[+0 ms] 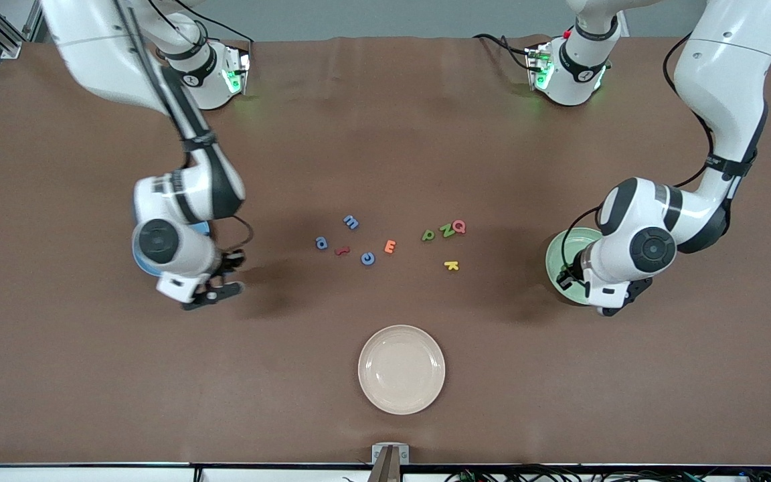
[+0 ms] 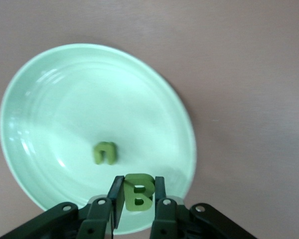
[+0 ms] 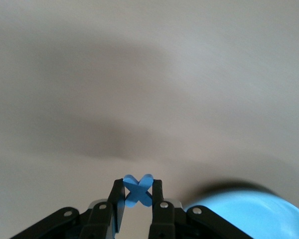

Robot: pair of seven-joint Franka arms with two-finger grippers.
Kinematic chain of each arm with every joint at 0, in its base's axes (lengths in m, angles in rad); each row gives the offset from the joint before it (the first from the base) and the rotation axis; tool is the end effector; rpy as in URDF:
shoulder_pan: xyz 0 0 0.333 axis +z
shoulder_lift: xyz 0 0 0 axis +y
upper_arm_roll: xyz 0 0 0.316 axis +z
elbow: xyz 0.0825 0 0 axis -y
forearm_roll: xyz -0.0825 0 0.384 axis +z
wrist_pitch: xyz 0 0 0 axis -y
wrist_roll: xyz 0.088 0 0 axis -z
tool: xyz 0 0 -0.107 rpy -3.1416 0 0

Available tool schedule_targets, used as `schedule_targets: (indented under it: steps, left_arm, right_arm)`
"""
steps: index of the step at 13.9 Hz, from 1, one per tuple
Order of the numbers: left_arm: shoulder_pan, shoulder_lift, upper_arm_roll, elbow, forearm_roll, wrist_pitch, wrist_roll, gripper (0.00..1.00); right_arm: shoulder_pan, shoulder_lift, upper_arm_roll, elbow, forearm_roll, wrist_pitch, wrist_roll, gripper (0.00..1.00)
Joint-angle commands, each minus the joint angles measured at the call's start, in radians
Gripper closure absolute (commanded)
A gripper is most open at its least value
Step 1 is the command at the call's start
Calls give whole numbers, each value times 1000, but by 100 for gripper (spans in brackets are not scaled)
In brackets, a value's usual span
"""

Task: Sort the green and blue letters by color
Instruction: 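Carry the blue x to the blue plate while the left carries B to green plate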

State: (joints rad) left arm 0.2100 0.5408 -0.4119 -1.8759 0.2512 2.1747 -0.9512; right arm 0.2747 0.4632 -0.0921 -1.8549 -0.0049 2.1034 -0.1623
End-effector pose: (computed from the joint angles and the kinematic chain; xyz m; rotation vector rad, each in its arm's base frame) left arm 0.6063 -0.1032 0.2279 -2.9026 -0.9284 0.2525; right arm 0.6054 0.1144 0.2562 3.0284 0.5403 -0.3279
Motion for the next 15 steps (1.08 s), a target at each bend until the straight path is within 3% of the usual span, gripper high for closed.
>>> schedule_targets:
  steps: [1,4,5,7,8,11,14,15]
  left_arm:
    - [25,-56,-5,-81,13,26,43,97]
    - [43,-59,-4,-129,13,83,72,97]
    - [45,-58,-4,-131,13,91,80,97]
    - [63,-55,-2,-143,19,115,92,97]
    - [71,-53,-2,-147,32,122,101,97]
    - [86,-51,-4,-154,40,125,108,97]
    - [86,-45,-4,-154,40,140,108,95]
    - [86,-38,-4,-154,40,143,108,89]
  right_arm:
    - [-106,-96,22,-52,-14,-112,-91,99]
    - [-176,-173,22,-142,-15,-112,-131,98]
    - [-178,-187,20,-153,-15,-114,-131,86]
    - [-189,-210,20,-168,-15,-118,-129,9]
    - [-190,-228,20,-182,-15,-115,-128,0]
    - [-187,-248,22,-191,-9,-125,-108,0]
    - [-131,-273,32,-204,5,-122,100,0]
    - [-89,-279,31,-205,22,-120,171,0]
